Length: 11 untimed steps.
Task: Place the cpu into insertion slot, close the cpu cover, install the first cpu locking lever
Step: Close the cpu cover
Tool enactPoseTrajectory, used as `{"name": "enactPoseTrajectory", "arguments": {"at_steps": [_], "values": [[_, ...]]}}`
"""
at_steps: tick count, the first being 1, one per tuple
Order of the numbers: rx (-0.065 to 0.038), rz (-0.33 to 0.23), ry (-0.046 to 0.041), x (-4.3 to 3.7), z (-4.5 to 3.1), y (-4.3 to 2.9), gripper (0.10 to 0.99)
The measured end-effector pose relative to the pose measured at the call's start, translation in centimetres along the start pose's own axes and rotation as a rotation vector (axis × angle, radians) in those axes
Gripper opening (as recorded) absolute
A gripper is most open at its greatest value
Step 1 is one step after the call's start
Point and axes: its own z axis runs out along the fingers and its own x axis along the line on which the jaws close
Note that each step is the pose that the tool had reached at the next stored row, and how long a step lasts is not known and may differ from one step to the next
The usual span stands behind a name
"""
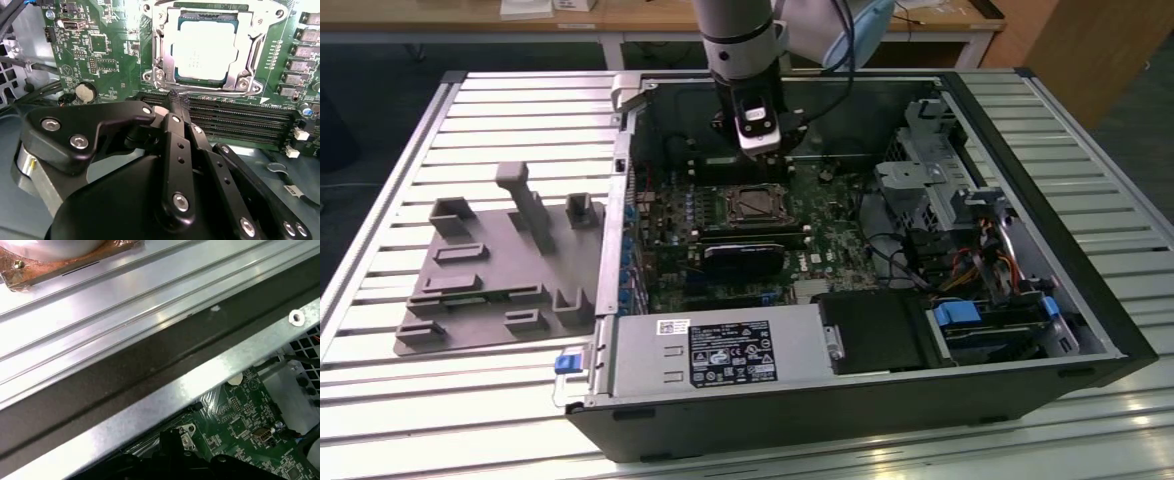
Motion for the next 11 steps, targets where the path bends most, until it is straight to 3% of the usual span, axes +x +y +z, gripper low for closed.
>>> {"name": "enactPoseTrajectory", "arguments": {"at_steps": [4, 5, 9, 11], "values": [[0.000, 0.000, 0.0002, 0.00, 0.00, 0.00, 0.102], [0.003, 0.001, 0.0046, 0.01, 0.03, -0.01, 0.102], [0.032, 0.002, 0.0426, -0.03, 0.19, 0.02, 0.102], [0.043, 0.001, 0.0487, -0.06, 0.25, 0.01, 0.102]]}}
